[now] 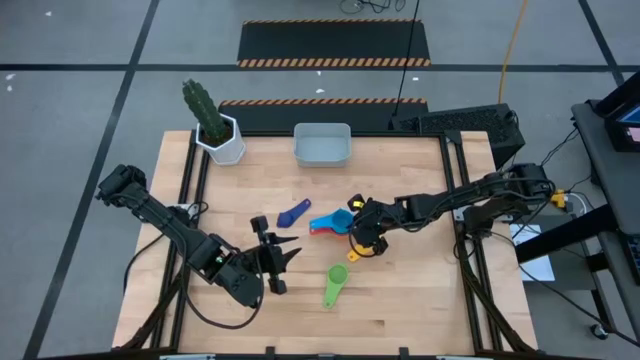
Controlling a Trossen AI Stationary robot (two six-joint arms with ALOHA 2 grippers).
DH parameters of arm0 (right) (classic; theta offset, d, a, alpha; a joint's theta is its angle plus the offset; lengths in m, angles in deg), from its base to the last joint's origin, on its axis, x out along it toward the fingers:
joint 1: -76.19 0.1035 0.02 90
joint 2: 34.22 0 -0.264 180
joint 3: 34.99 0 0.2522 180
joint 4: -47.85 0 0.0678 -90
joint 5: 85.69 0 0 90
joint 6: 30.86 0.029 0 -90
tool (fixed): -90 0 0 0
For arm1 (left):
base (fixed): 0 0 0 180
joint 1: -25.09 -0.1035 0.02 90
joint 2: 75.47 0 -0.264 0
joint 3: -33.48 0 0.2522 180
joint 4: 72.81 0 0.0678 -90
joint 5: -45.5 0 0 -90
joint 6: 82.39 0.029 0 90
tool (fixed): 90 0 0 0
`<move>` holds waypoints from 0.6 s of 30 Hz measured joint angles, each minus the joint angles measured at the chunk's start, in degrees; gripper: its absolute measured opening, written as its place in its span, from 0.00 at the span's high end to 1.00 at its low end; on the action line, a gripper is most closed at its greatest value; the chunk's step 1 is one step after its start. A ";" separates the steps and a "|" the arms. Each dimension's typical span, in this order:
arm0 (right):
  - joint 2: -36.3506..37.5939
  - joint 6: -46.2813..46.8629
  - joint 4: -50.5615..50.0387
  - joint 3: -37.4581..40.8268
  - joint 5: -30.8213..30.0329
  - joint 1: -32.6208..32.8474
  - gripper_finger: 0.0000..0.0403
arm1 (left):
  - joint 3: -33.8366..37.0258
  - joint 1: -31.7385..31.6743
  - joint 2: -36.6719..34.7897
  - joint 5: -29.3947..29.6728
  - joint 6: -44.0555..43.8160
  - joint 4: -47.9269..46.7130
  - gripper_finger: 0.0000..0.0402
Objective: Nest measuring cups in basket
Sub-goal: Stack the light blue measuring cup on top of the red measuring cup
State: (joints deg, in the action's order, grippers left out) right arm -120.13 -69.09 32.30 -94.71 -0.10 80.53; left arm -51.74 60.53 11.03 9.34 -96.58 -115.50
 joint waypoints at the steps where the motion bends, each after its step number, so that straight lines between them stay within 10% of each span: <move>1: 0.02 0.00 0.00 0.00 0.02 0.00 0.85 | 0.00 0.00 0.00 -0.08 -0.09 0.01 0.68; 18: 0.11 1.63 0.28 0.04 0.00 0.00 0.77 | 0.02 -1.52 0.02 -2.40 -2.24 -0.08 0.68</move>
State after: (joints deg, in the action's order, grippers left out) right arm -120.02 -67.46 32.59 -94.67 -0.10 80.53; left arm -51.72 59.01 11.05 6.94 -98.83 -115.57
